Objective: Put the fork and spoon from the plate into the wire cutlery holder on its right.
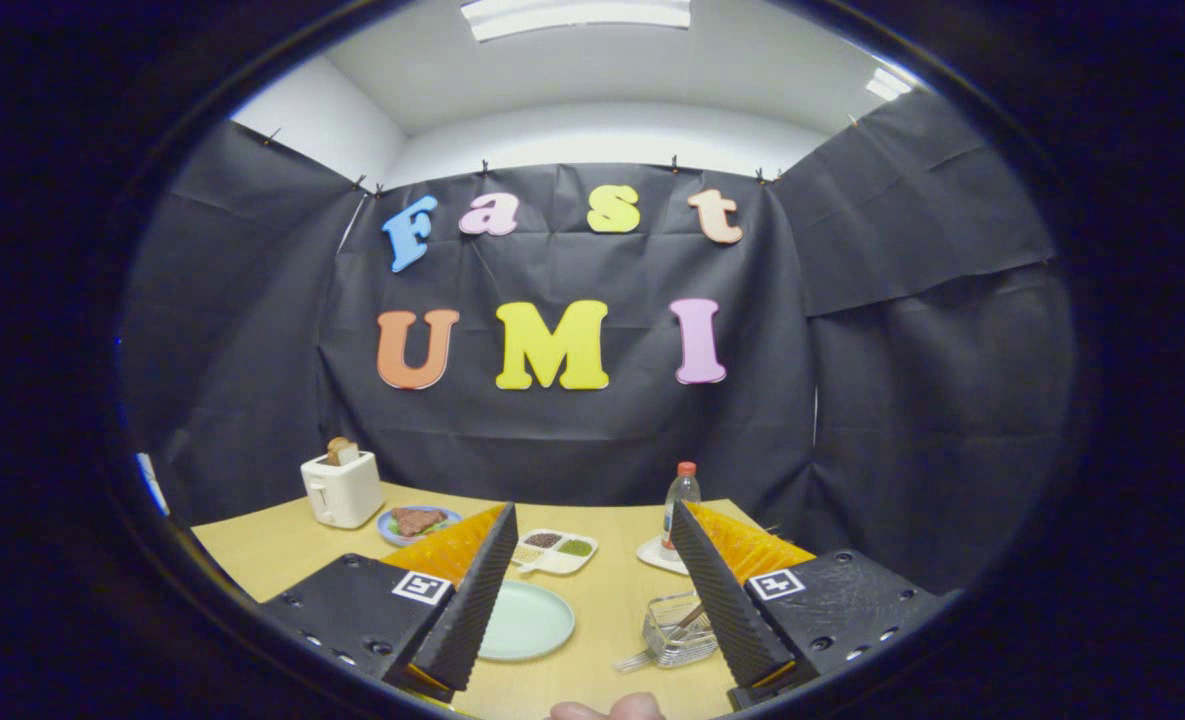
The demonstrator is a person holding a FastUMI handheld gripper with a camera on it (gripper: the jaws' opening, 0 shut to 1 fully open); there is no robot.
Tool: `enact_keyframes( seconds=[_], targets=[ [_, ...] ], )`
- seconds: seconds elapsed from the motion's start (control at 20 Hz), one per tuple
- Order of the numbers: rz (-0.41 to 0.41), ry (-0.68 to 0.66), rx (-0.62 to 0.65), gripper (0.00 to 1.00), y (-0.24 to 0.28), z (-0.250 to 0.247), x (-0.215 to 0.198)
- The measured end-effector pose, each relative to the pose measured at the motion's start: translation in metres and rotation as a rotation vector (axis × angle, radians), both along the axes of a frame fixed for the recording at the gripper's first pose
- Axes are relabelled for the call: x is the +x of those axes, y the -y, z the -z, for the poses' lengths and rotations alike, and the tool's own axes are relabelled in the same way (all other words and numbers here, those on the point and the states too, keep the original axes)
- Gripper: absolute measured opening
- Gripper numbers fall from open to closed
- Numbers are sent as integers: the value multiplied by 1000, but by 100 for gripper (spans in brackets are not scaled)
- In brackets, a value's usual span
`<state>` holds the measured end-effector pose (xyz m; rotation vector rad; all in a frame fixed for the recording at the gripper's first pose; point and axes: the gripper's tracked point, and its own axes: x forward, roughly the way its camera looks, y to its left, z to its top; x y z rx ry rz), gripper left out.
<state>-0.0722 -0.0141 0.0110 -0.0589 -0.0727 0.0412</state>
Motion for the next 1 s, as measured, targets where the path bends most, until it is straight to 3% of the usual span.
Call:
enact_keyframes(
  seconds=[0.4, 1.0],
  targets=[
    [8, 53, 37, 92, -39, -13, 0],
    [-13, -82, 116, 93, -57, 17, 19]
  ],
)
